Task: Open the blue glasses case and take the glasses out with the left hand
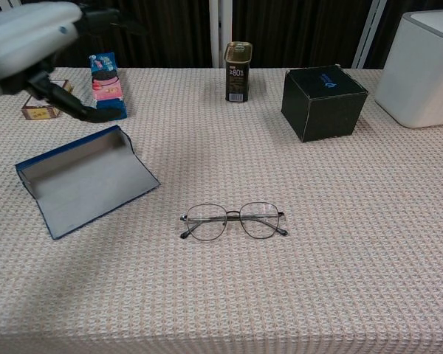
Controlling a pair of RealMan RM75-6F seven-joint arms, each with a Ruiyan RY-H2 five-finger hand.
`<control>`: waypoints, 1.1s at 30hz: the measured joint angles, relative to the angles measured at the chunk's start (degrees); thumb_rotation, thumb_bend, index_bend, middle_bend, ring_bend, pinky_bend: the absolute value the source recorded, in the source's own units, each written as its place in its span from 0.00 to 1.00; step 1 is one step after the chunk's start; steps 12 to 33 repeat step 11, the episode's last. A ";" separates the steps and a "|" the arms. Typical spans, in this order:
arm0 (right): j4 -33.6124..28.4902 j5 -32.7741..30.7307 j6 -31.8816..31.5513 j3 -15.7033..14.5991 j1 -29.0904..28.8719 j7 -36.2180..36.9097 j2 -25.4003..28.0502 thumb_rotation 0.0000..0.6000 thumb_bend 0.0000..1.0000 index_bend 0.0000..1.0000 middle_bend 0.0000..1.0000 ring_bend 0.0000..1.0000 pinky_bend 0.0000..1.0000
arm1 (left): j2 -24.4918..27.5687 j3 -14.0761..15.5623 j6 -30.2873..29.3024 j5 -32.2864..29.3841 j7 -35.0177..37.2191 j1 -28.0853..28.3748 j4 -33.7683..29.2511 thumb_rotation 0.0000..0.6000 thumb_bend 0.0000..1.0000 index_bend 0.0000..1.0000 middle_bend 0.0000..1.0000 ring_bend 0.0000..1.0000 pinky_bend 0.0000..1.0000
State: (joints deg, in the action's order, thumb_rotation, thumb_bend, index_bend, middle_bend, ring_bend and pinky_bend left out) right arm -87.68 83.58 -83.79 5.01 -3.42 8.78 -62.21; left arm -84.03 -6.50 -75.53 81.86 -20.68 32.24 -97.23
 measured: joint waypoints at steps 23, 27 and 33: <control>-2.27 1.09 -1.11 -0.43 0.09 -4.71 -0.78 1.00 0.30 0.00 0.00 0.00 0.00 | 20.54 6.89 -6.71 1.25 13.42 -13.50 3.44 1.00 0.21 0.12 0.02 0.00 0.06; -2.27 1.09 -1.11 -0.43 0.09 -4.71 -0.78 1.00 0.30 0.00 0.00 0.00 0.00 | 20.54 6.89 -6.71 1.25 13.42 -13.50 3.44 1.00 0.21 0.12 0.02 0.00 0.06; -2.27 1.09 -1.11 -0.43 0.09 -4.71 -0.78 1.00 0.30 0.00 0.00 0.00 0.00 | 20.54 6.89 -6.71 1.25 13.42 -13.50 3.44 1.00 0.21 0.12 0.02 0.00 0.06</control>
